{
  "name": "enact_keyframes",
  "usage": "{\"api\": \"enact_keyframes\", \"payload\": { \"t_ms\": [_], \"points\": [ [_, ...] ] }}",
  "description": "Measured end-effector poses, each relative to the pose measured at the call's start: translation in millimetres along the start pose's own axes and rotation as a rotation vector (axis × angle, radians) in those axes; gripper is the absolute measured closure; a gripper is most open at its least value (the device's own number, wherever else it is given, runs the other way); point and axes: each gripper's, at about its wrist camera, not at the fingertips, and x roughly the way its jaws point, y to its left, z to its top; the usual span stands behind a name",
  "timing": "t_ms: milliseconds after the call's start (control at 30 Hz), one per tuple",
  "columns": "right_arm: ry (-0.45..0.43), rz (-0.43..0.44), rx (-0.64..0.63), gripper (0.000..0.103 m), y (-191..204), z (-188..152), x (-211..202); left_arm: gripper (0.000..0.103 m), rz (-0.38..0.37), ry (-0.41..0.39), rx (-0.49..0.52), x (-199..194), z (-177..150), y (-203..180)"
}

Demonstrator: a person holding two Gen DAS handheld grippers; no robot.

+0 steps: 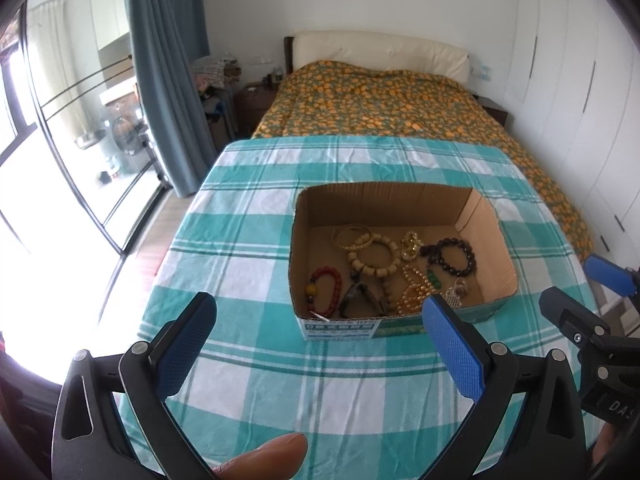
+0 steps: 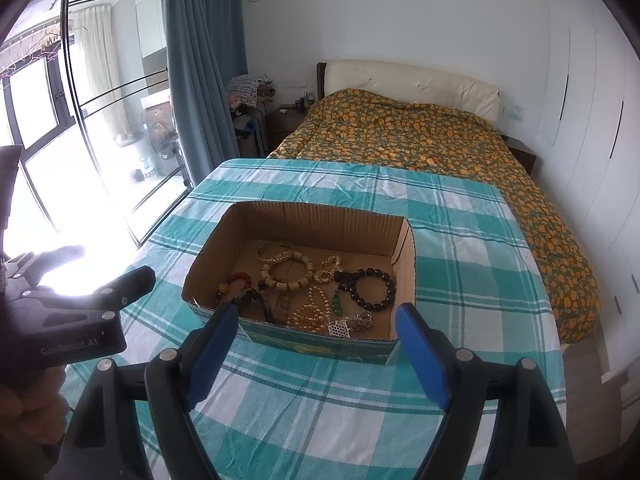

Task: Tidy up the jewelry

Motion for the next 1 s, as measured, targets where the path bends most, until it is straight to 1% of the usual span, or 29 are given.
{"api": "enact_keyframes", "payload": {
  "t_ms": [500,1000],
  "points": [
    [-0.005,0.008,-0.017,0.020,4.9,3.1,-12.5,0.000,0.004,0.000,-0.004,-12.0,1.1,4.0],
    [-0.007,0.009,-0.012,0.021,3.9,5.9,-13.9,0.000,0.002,0.000,-0.004,-15.5,2.7,4.7]
  ]
}}
